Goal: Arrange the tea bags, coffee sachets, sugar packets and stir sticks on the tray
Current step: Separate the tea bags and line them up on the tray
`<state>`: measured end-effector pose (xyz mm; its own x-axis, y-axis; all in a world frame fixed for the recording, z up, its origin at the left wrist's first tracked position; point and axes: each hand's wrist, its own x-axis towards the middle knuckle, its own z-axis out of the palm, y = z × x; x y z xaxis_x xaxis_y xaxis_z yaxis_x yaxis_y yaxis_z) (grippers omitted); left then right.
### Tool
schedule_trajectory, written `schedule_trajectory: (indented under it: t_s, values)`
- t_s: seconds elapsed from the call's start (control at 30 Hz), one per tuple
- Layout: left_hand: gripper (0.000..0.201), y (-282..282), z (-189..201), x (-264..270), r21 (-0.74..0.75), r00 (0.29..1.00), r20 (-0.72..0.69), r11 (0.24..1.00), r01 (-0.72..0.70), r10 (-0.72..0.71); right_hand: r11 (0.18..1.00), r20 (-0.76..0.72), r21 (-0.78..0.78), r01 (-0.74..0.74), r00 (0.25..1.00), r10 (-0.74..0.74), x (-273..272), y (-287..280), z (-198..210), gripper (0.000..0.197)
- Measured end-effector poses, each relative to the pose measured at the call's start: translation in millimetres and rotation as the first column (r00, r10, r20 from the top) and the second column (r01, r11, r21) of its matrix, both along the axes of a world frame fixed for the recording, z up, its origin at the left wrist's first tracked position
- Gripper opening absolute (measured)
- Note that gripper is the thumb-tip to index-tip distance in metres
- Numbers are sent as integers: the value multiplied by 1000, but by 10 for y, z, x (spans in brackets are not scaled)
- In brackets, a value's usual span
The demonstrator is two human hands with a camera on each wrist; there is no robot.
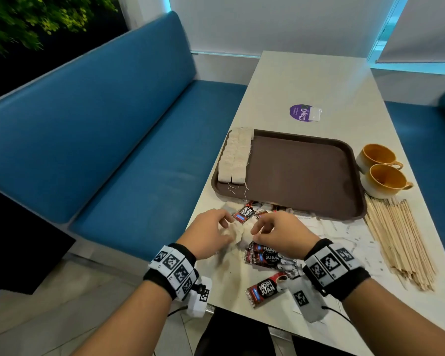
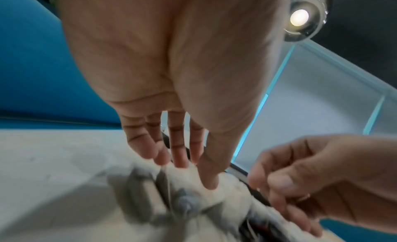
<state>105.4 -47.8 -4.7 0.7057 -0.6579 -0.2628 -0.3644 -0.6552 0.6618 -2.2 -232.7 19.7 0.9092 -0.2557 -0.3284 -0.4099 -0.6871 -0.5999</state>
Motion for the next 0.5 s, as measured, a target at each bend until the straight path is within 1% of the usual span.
schedule_trajectory:
  t_s: [0.07, 0.1, 0.17, 0.2, 0.37, 0.43, 0.5]
  values:
    - [29, -21, -31, -90, 58, 999, 51, 998, 1, -4, 999, 19, 19, 25, 999, -26, -72, 61, -53, 4]
    - [24, -27, -33, -129, 61, 998, 55, 998, -16, 13, 999, 28, 30, 42, 999, -43, -102, 82, -75, 4]
    - [14, -25, -43, -188, -4, 998, -9, 998, -61, 61, 996, 41, 51, 75, 996, -77, -155, 114, -98, 4]
    - [13, -18, -54, -208, -41, 997, -28, 996, -78, 77, 995, 45, 58, 87, 995, -89, -173, 124, -104, 4]
    - [19, 63, -54, -215, -155, 985, -73, 974, -164, 155, 990, 56, 83, 111, 992, -116, -180, 163, -101, 4]
    - [16, 140, -25, -203, -196, 976, -141, 961, -193, 167, 989, 66, 95, 110, 991, -116, -155, 194, -88, 7]
    - [14, 231, 11, -185, -269, 966, -203, 939, -213, 161, 987, 69, 115, 112, 990, -121, -123, 229, -83, 12]
